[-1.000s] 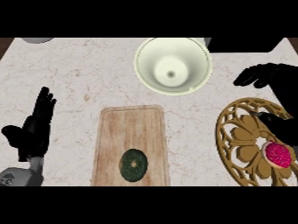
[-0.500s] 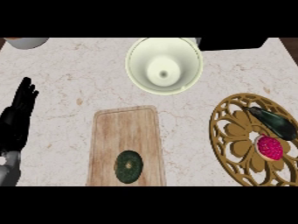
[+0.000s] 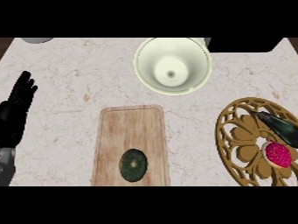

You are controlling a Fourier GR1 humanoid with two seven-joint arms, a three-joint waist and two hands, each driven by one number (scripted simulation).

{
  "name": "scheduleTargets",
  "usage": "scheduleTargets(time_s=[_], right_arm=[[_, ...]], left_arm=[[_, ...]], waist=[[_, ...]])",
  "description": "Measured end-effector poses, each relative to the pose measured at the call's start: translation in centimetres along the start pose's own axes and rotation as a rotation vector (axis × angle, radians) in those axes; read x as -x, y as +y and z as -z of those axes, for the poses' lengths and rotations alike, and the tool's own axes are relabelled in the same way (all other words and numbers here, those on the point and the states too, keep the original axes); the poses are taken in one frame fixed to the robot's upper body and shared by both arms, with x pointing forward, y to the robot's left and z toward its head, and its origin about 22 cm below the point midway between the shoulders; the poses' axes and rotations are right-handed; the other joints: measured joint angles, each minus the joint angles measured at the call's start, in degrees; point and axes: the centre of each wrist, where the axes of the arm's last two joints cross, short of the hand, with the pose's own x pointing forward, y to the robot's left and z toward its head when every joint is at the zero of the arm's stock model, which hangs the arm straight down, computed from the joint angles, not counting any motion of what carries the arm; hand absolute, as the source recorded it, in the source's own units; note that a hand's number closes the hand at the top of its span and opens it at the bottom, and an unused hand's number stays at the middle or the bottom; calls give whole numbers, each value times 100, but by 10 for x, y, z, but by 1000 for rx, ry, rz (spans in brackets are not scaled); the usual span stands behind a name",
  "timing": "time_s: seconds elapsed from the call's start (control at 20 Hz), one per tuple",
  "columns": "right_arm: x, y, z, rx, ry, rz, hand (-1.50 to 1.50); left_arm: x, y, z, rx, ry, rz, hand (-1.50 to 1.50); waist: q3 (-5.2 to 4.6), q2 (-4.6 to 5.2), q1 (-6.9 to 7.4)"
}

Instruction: Pick the cupcake from the placemat and place it in the bowl

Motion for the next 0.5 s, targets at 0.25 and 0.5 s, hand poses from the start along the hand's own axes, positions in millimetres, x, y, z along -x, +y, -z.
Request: scheduleTargets(time_s=[0.25, 0.5], right_arm=[[-22, -23, 28, -56, -11, -51, -150], [-50, -26, 58, -238, 24, -164, -150]], left_arm=[[-3, -8, -1, 10, -1, -4, 0], [-4, -6, -2, 24, -7, -2, 0]], waist=[[-7, 9, 78], [-12, 18, 138]])
